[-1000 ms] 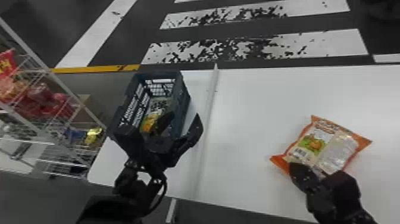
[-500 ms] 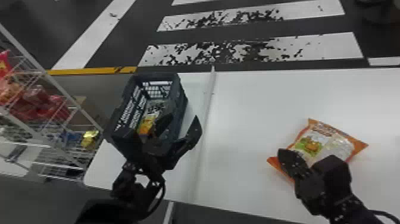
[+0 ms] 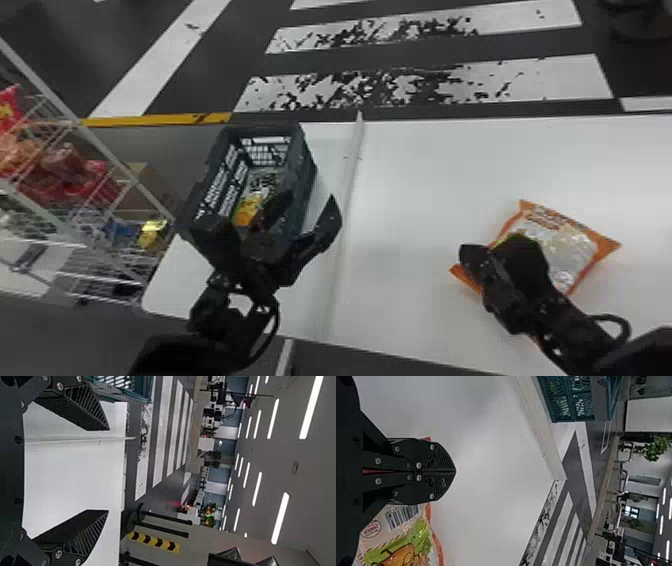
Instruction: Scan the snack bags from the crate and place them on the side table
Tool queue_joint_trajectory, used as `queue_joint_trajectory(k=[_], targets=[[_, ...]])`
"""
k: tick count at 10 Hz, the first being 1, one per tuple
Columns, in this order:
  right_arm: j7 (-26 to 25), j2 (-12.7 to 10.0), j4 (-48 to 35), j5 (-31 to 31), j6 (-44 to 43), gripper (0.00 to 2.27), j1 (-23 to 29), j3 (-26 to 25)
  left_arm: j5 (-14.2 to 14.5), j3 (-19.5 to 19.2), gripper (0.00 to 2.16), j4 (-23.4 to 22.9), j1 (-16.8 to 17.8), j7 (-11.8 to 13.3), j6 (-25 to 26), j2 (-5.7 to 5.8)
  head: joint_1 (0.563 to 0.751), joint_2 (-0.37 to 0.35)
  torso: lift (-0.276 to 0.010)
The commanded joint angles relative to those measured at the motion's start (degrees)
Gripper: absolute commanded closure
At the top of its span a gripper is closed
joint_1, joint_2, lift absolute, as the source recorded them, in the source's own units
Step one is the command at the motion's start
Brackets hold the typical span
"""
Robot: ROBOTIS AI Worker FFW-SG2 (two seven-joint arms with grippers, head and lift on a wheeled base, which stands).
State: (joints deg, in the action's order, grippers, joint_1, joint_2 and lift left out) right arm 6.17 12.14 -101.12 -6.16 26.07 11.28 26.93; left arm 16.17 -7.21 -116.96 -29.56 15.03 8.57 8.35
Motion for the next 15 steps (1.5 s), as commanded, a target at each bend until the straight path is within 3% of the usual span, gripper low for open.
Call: queue_joint_trajectory(k=[1,4,9,15], targets=[[0.0,-0.6,3.2,-1.7,2.0,2.25,-3.2,0.8,0.0,0.0,0.15,-0.1,-0.1,0.0,0.0,0.0,0.695,0.272,-0.081],[0.0,-0.3,4.0,-2.5,4.3,2.25,-4.2,1.1,0.0,-0.1,0.15,-0.3,-0.3,0.0,0.0,0.0,0.695,0.256,-0.081],[0.1,1.3,1.5,-2.8,6.2,2.25,-2.3,-1.7,-0.1,0.2,0.16,-0.3,-0.4,0.0,0.2,0.09,0.695,0.221,-0.081],[-0.1,1.6,-1.2,-3.9,9.4,2.25,-0.6,-4.7,-0.1,0.5,0.16,-0.7,-0.7,0.1,0.2,0.18,0.695,0.169,-0.081]])
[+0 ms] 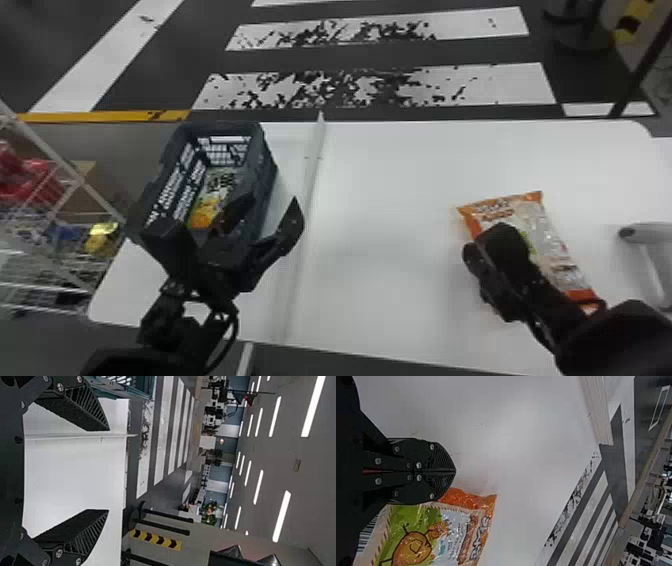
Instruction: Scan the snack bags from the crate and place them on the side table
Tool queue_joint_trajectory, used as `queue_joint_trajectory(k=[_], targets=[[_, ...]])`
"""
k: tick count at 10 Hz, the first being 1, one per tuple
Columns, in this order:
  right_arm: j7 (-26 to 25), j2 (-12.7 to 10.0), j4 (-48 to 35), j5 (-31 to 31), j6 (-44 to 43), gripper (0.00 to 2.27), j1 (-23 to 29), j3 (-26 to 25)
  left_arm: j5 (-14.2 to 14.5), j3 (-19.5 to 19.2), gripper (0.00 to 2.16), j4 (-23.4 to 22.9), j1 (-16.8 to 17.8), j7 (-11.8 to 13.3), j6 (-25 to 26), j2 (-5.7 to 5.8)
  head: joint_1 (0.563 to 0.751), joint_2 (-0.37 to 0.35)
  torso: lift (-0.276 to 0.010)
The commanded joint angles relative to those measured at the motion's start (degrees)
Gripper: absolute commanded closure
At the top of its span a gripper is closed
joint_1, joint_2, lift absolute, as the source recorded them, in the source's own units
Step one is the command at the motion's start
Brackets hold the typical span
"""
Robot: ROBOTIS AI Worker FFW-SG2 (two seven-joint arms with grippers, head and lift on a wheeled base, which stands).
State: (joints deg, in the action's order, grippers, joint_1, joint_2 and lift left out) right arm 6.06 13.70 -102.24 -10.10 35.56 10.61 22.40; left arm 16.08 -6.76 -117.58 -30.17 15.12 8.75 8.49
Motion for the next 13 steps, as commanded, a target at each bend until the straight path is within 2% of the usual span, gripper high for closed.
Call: queue_joint_trajectory(k=[1,7,9,13], targets=[[0.0,-0.1,-0.3,0.2,-0.3,2.25,0.0,0.0,0.0,0.2,0.16,-0.3,-0.2,0.0,0.0,0.04,0.695,0.16,-0.081],[-2.4,-1.0,6.8,-0.5,-1.7,2.25,-5.5,1.6,-0.2,0.0,0.16,-1.7,-1.5,0.0,0.0,-0.05,0.695,0.162,-0.081],[-3.5,-0.8,7.6,-0.8,-1.7,2.25,-5.9,1.2,-0.3,0.1,0.16,-1.7,-1.6,-0.1,0.0,-0.05,0.695,0.148,-0.081],[-2.7,0.1,7.1,-0.6,-1.7,2.25,-5.7,-0.2,-0.4,0.1,0.16,-1.5,-1.5,-0.2,0.0,-0.05,0.695,0.121,-0.081]])
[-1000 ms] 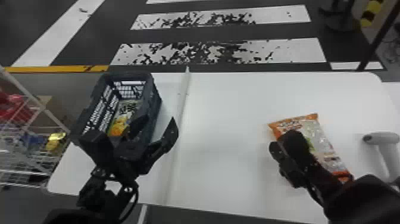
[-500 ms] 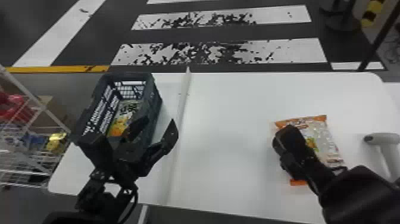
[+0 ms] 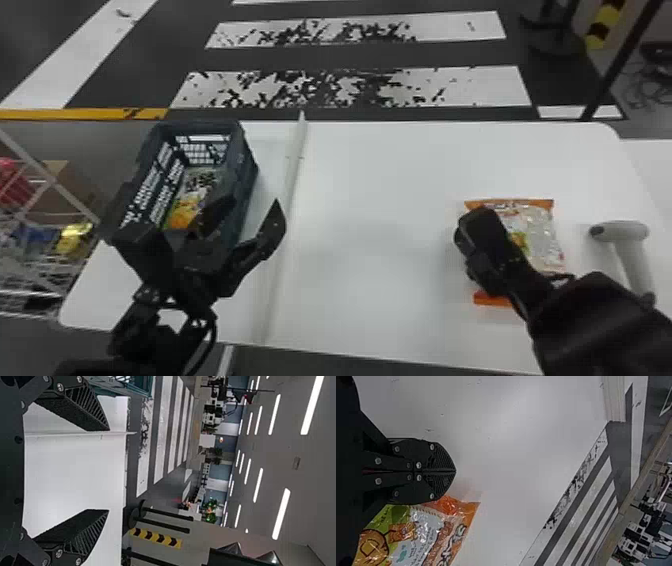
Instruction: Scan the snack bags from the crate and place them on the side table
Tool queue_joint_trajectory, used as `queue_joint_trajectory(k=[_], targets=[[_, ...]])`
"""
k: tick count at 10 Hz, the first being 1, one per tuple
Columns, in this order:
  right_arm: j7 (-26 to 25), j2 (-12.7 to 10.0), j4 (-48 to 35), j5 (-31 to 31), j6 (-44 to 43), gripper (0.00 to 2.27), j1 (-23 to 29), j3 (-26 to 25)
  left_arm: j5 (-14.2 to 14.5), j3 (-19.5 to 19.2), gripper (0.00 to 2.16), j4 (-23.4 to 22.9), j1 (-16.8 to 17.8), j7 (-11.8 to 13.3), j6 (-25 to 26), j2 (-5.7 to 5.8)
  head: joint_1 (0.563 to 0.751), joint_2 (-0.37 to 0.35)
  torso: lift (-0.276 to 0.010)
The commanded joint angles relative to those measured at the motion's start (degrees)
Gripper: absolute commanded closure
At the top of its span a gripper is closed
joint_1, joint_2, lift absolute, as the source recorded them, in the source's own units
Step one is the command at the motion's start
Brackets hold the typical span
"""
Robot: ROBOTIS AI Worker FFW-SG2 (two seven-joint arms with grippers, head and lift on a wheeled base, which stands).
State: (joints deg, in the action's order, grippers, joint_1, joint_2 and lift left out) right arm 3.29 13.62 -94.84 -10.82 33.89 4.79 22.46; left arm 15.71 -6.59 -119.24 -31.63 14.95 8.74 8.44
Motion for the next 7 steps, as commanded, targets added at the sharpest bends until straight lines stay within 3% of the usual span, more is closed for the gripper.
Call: queue_joint_trajectory(k=[1,7], targets=[[0.3,0.4,-2.1,0.3,0.0,2.25,1.3,-0.1,-0.1,0.0,0.16,0.2,0.1,0.0,0.0,0.0,0.695,0.115,-0.081],[1.1,1.8,-4.9,1.2,0.2,2.25,4.9,-0.8,-0.1,0.0,0.16,0.9,0.7,0.1,0.0,0.0,0.695,0.125,-0.081]])
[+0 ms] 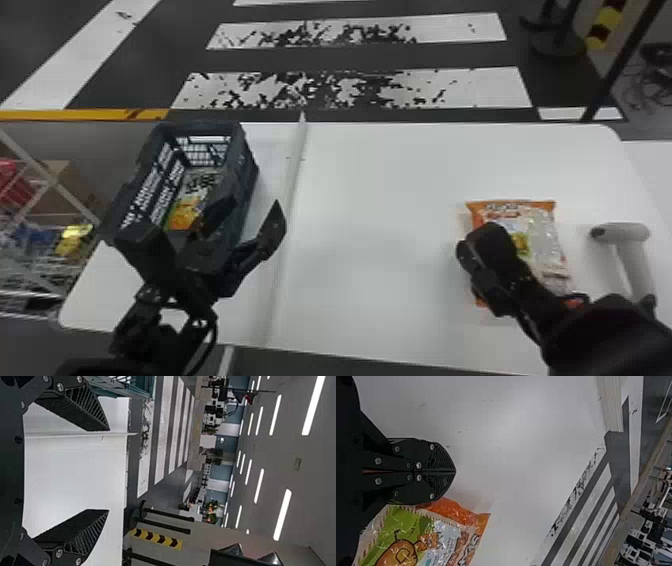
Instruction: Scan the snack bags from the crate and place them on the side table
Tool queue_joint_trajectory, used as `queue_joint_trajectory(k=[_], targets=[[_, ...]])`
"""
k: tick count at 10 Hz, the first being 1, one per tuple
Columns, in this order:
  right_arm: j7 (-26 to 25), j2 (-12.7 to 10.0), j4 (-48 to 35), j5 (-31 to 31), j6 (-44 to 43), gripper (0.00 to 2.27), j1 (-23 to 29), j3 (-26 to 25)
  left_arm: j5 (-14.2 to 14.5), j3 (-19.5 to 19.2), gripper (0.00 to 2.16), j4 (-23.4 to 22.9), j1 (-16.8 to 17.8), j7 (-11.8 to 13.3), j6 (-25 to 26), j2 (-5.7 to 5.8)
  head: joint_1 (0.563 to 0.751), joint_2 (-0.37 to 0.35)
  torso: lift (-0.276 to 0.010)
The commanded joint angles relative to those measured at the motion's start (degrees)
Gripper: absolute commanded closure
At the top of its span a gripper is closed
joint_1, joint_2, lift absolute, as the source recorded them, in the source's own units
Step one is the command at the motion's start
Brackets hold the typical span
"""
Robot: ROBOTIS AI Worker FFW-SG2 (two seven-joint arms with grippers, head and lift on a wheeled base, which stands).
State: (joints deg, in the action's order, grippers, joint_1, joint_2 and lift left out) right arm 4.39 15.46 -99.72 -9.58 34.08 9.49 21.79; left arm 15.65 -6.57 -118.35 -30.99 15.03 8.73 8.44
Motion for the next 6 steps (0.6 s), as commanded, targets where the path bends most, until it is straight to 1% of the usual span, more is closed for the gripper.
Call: queue_joint_trajectory(k=[1,3,5,6], targets=[[0.0,0.1,0.1,0.0,0.0,2.25,0.3,-0.3,0.0,0.1,0.16,0.3,0.0,0.1,-0.2,0.0,0.695,0.121,-0.081],[0.0,0.1,-0.4,0.0,-0.5,2.25,0.8,-0.9,0.1,-0.1,0.16,0.3,0.0,0.1,-0.2,0.09,0.695,0.117,-0.081],[0.0,0.2,-4.6,1.0,-2.1,2.24,3.2,-1.8,0.1,0.0,0.16,0.1,0.0,0.1,-0.2,0.0,0.695,0.115,-0.081],[-0.1,0.2,-8.8,3.0,-2.6,2.0,5.2,-3.9,0.1,0.0,0.16,0.0,-0.1,0.1,-0.2,0.0,0.695,0.121,-0.081]])
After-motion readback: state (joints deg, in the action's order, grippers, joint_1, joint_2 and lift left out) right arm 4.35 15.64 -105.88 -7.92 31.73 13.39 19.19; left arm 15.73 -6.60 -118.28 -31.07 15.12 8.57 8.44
